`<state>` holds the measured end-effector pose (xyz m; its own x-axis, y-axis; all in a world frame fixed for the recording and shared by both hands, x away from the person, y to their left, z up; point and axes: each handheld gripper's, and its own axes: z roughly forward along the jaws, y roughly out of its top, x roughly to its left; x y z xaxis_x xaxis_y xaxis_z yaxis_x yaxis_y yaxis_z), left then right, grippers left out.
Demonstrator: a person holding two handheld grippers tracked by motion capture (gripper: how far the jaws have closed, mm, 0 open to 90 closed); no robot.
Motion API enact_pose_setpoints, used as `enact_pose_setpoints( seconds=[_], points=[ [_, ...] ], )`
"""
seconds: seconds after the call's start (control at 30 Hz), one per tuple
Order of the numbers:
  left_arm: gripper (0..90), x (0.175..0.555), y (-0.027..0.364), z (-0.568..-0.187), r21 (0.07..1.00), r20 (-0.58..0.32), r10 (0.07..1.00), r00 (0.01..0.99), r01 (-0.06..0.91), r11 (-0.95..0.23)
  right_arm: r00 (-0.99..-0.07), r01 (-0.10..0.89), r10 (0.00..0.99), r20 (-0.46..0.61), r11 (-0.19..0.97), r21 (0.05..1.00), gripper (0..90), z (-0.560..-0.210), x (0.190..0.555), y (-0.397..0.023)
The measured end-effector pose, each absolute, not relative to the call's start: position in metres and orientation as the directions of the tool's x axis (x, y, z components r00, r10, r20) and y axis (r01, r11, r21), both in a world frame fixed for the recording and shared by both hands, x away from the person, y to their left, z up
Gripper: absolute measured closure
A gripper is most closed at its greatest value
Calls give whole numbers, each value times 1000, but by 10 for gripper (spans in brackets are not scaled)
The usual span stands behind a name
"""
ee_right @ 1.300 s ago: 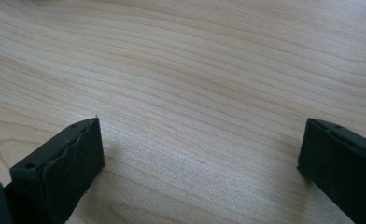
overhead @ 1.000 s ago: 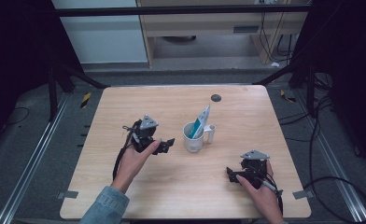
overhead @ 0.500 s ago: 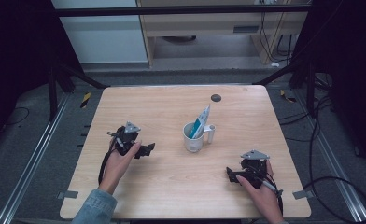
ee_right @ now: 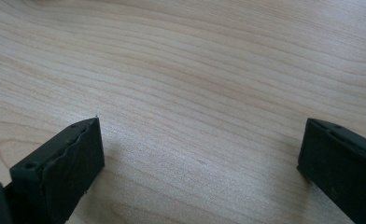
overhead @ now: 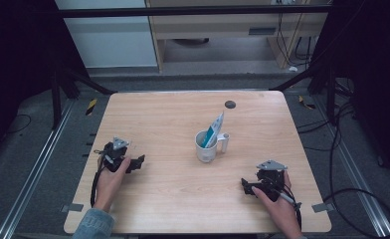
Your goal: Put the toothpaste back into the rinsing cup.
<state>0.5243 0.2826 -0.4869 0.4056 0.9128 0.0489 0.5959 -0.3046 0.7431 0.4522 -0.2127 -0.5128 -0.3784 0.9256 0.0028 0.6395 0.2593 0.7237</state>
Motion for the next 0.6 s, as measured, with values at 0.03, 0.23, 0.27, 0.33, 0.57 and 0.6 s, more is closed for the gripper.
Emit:
enact_pose_setpoints(
  seconds=[0.03, 0.23, 0.27, 0.33, 0.57, 0.6],
  points=[
    [99, 524, 287, -489, 744, 42, 917, 397, 601, -294, -379, 639, 926, 2, 260, 724, 4, -513, 452, -213],
    [99, 527, 301, -496, 735, 24, 930, 368, 624, -266, -379, 640, 926, 3, 259, 724, 4, -513, 452, -213],
    [100, 528, 303, -497, 733, 25, 931, 365, 626, -265, -380, 637, 925, -2, 263, 725, 4, -513, 452, -213],
    [100, 530, 305, -499, 727, 25, 930, 367, 632, -269, -380, 637, 925, -3, 263, 725, 4, -513, 452, -213],
    [75, 539, 307, -506, 723, 24, 926, 377, 633, -276, -379, 639, 926, 3, 259, 724, 4, -513, 452, -213],
    [75, 540, 307, -506, 728, 25, 923, 383, 626, -279, -379, 639, 925, 2, 260, 724, 4, -513, 452, -213]
  ],
)
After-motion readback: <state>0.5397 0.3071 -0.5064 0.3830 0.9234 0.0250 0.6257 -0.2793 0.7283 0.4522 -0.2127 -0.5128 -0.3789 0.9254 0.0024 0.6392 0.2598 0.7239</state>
